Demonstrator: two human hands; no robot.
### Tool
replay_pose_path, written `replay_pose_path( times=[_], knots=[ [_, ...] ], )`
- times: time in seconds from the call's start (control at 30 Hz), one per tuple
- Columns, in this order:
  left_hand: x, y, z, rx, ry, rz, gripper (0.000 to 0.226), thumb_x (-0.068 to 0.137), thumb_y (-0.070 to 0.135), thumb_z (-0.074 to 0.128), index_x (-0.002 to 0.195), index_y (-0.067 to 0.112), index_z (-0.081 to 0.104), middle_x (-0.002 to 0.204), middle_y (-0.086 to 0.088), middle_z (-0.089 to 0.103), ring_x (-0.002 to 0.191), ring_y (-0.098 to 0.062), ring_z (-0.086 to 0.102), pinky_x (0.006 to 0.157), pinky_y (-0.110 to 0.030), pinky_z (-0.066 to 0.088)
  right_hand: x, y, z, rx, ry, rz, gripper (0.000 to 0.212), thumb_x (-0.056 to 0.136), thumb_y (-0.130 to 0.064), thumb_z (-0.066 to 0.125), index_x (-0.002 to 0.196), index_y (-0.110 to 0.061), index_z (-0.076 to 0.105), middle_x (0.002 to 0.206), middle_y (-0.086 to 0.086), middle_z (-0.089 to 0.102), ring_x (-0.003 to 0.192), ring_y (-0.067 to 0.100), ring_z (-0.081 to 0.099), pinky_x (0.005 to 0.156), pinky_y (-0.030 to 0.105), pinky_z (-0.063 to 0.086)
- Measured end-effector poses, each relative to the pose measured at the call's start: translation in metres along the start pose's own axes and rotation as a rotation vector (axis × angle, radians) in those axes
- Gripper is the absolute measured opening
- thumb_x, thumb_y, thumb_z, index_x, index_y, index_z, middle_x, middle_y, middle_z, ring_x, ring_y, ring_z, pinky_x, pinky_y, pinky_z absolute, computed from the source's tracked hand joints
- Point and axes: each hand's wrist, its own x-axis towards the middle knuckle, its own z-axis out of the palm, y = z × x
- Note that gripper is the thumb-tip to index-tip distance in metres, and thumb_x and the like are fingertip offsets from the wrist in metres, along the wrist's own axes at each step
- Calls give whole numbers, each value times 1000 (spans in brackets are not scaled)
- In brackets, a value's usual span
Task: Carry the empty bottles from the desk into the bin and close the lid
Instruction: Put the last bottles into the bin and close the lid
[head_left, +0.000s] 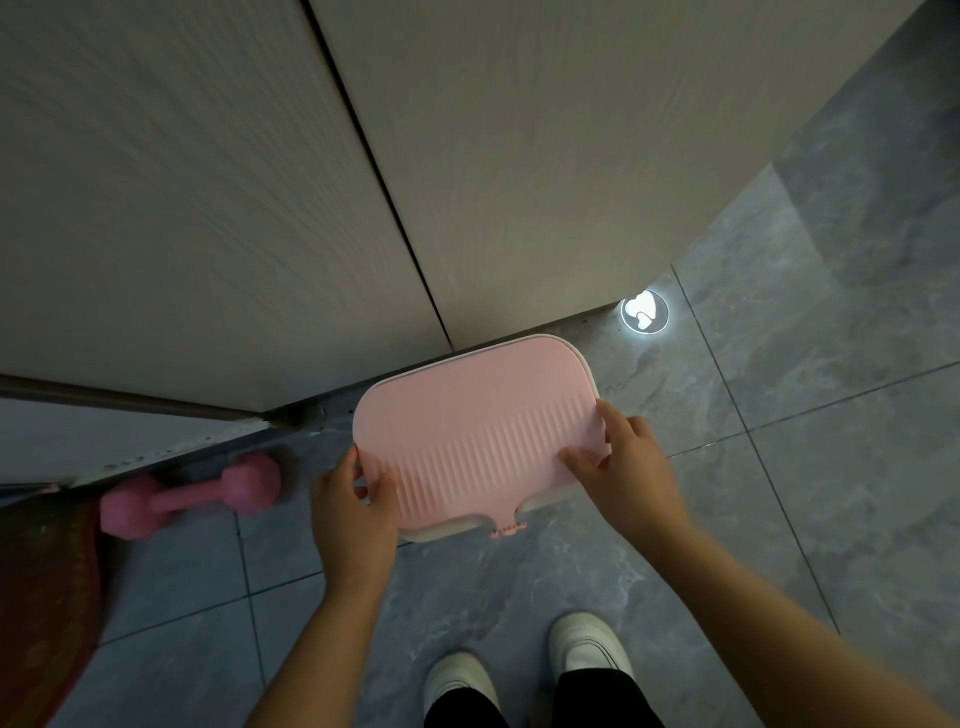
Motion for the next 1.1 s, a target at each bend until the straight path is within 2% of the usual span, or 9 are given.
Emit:
replay_pose_path(
  times=[0.27, 0.47, 0.57, 0.73, 0.9, 1.0, 1.1],
  knots=[
    [2, -5, 0, -29, -13, -12, 42, 85, 8, 59, 126, 12, 55, 117, -18, 57, 86, -16, 51, 77, -27, 39, -1, 6, 1, -2, 11, -14, 69, 82, -38, 66, 141, -18, 36, 130, 8, 47, 95, 24, 62, 86, 37, 51],
    [2, -7, 1, -33, -27, -20, 46, 85, 11, 60, 130, 13, 51, 121, -17, 56, 88, -19, 54, 80, -31, 43, 1, 5, 1, -13, 16, -8, 70, 81, -38, 66, 140, -16, 37, 134, 8, 46, 101, 27, 61, 91, 42, 52],
    [1, -7, 1, -36, -42, -15, 50, 84, 10, 62, 133, 13, 49, 125, -17, 54, 96, -25, 58, 87, -36, 45, 0, 5, 0, -13, 14, -15, 68, 82, -37, 66, 140, -15, 37, 133, 9, 46, 100, 26, 62, 91, 40, 52],
    [2, -6, 1, -31, -28, -9, 54, 83, 10, 64, 134, 14, 48, 124, -18, 54, 90, -17, 53, 84, -31, 43, 0, 5, -1, -15, 16, -25, 68, 82, -37, 66, 140, -15, 38, 132, 9, 47, 98, 26, 62, 88, 39, 52],
    [1, -7, 1, -21, -35, -10, 56, 82, 11, 66, 134, 13, 47, 125, -16, 55, 97, -24, 59, 89, -36, 45, -1, 7, -3, -15, 10, -32, 69, 82, -39, 66, 140, -16, 38, 132, 9, 47, 95, 23, 62, 85, 37, 51],
    [1, -8, 0, -27, -38, -13, 56, 82, 13, 66, 135, 13, 47, 125, -16, 56, 96, -23, 59, 89, -36, 46, -1, 7, -2, -1, 13, -30, 71, 81, -41, 67, 140, -16, 37, 131, 9, 48, 94, 24, 62, 83, 35, 50],
    [-3, -7, -2, -30, -44, -23, 55, 83, 13, 65, 134, 13, 47, 126, -15, 56, 105, -25, 59, 92, -37, 45, -3, 7, -4, 25, 9, -7, 73, 79, -41, 68, 139, -14, 38, 128, 10, 49, 93, 24, 62, 80, 31, 46]
  ],
)
